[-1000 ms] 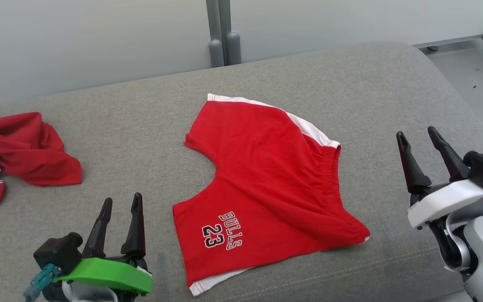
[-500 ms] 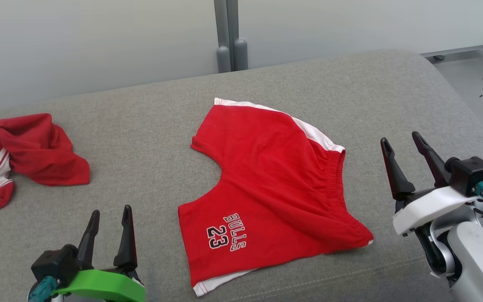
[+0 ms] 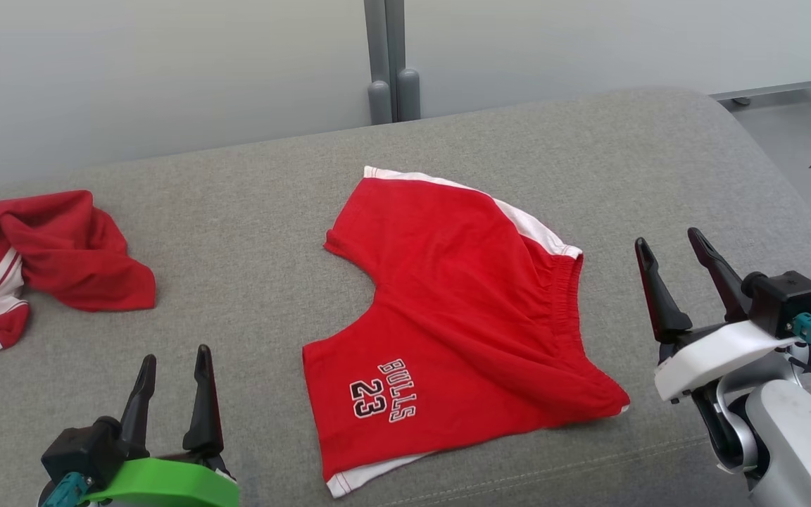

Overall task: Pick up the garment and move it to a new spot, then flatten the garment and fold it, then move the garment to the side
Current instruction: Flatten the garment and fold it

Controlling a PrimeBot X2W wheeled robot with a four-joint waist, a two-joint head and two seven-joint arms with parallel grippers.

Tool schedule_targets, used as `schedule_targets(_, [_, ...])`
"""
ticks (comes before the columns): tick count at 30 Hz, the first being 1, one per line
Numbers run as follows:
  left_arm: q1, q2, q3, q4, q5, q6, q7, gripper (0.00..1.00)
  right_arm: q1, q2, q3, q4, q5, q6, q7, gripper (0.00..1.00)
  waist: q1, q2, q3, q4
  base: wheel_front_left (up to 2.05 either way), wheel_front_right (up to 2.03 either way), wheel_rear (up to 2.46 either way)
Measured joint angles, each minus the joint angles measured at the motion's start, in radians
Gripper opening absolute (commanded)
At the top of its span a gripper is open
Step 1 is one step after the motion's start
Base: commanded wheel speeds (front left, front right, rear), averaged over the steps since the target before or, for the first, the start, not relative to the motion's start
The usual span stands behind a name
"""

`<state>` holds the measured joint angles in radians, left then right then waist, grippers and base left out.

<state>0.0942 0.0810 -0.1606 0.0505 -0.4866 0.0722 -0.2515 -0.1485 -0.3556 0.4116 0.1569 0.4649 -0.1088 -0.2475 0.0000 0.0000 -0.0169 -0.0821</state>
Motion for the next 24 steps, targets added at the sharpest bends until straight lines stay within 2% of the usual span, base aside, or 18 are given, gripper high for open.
schedule_targets(13, [0.026,-0.007,-0.015,0.007,0.003,-0.006,0.0,1.0,0.015,0.011,-0.008,-0.006,-0.026,0.0,0.0,1.0,0.0,0.0,0.008,0.001,0.0,0.0,0.0])
schedule_targets(18, [0.053,-0.007,-0.079,0.047,0.003,-0.039,0.007,1.0,0.017,0.01,-0.008,-0.007,-0.034,0.002,-0.002,1.0,0.0,0.0,0.016,0.002,0.0,0.0,0.0])
schedule_targets(24, [0.066,-0.006,-0.174,0.106,0.02,-0.091,0.063,1.0,0.019,0.008,-0.008,-0.01,-0.037,0.011,-0.002,1.0,0.0,0.0,0.036,0.003,0.0,0.0,0.0])
